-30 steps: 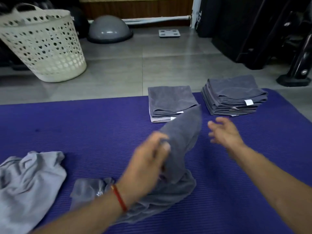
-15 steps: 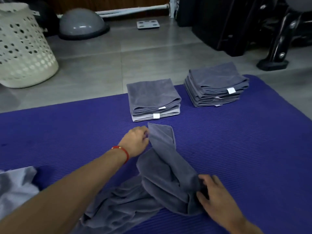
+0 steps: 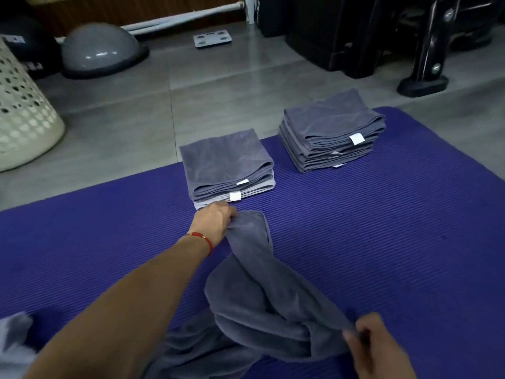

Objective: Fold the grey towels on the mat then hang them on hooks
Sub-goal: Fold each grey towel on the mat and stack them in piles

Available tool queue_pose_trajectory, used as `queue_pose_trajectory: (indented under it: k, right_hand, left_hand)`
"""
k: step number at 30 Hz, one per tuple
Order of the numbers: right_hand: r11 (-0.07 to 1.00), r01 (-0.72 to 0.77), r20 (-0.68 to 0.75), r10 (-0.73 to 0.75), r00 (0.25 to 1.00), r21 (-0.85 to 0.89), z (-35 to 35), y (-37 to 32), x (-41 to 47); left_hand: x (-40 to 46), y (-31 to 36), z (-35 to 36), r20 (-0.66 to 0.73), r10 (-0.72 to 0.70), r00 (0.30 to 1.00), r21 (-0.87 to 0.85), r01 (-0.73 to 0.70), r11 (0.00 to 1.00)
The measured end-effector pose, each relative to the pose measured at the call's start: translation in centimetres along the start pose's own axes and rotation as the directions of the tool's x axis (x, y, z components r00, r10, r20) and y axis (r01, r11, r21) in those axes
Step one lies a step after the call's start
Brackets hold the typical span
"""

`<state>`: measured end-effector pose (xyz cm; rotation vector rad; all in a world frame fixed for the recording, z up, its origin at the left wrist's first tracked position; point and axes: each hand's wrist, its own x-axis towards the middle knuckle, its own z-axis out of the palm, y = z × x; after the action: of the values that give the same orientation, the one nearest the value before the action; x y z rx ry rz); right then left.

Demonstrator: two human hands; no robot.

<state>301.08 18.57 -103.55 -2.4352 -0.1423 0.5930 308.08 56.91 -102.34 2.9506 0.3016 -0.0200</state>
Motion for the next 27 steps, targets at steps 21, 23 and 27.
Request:
queue_pose_trajectory:
  k: [21,23,27]
  right_hand:
    - [0.639,0.412,-0.669,0.223,0.709,0.649,-22.6,0.1,-1.5]
    - [0.650,0.385,-0.684,0.295,0.667,0.655,-22.4,2.2,-2.0]
    - [0.662,0.305,-0.676,0.422,0.603,0.685,-21.1,6.3,-2.4]
  left_hand:
    - [1.2,12.4,-17.0,-0.135,0.094,0.986,-0.914,-0.160,0.372]
    - [1.9,14.9,-16.5,-0.104,0.145,0.984,-0.898,-0.156,0.411]
    - [4.7,18.6,-14.7,-0.117,0.142,0.983,-0.765,-0.180,0.618]
